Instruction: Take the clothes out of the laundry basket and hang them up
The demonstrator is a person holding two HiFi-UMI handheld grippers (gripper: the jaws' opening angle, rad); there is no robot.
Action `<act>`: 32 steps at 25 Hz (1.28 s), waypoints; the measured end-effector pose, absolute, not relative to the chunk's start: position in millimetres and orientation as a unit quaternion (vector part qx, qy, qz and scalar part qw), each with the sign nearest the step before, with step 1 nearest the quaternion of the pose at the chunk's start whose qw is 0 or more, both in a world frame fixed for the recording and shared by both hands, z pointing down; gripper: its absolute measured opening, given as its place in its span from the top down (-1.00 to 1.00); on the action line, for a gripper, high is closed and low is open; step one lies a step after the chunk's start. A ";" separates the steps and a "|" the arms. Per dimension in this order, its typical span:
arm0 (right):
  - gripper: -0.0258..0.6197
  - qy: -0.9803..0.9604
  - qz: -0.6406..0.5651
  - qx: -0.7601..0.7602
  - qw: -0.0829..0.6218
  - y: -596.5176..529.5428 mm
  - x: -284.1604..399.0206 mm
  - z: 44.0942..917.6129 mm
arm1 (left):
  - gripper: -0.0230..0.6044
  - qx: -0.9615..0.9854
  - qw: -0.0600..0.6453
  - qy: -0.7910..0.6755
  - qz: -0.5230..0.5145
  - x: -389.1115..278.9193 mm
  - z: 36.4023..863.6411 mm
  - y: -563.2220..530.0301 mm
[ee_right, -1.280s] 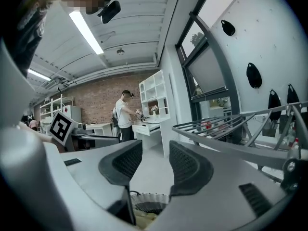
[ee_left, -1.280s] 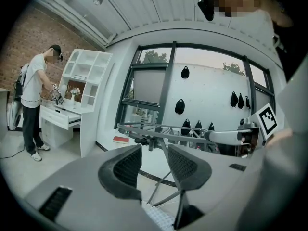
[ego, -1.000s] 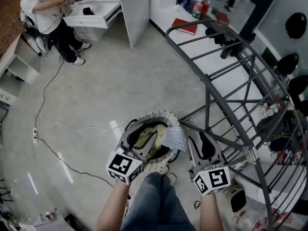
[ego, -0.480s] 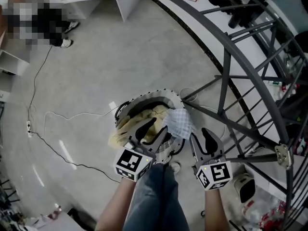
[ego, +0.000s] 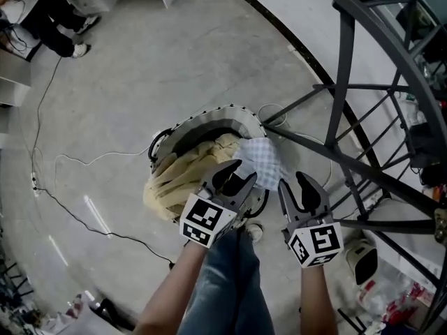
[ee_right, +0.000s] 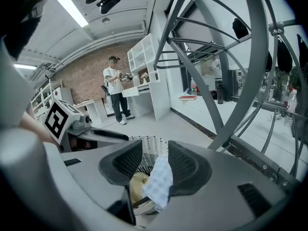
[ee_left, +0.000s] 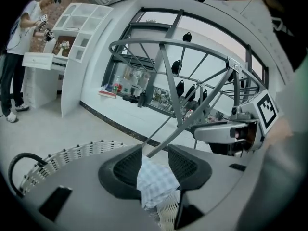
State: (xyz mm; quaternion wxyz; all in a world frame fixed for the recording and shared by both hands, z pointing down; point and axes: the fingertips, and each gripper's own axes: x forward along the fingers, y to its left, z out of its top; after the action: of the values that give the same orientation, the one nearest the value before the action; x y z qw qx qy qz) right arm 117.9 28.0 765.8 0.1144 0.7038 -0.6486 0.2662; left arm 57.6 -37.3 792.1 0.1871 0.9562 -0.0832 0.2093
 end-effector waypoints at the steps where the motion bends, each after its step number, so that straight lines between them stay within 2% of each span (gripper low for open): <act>1: 0.41 -0.649 0.265 0.703 0.115 28.6 119.1 769.6 | 0.38 0.955 0.189 -0.079 0.213 59.9 801.8 -34.5; 11: 0.41 -0.654 0.260 0.699 0.127 31.5 127.9 793.1 | 0.32 0.941 0.182 -0.022 0.286 63.4 885.6 -2.1; 21: 0.41 -0.657 0.254 0.697 0.130 20.1 130.5 806.3 | 0.31 0.923 0.247 0.022 0.295 87.7 919.4 11.8; 25: 0.41 -0.653 0.255 0.702 0.129 19.9 132.0 803.9 | 0.62 0.917 0.261 0.043 0.298 94.1 921.6 20.1; 32: 0.41 -0.657 0.251 0.698 0.134 25.2 131.8 804.8 | 0.82 0.913 0.272 0.049 0.299 93.1 922.5 22.5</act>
State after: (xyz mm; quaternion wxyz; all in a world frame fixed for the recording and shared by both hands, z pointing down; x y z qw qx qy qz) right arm 131.8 25.2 804.8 0.1344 0.6983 -0.6567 0.2509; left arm 93.1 22.5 922.5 0.2724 0.9133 0.0489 0.2988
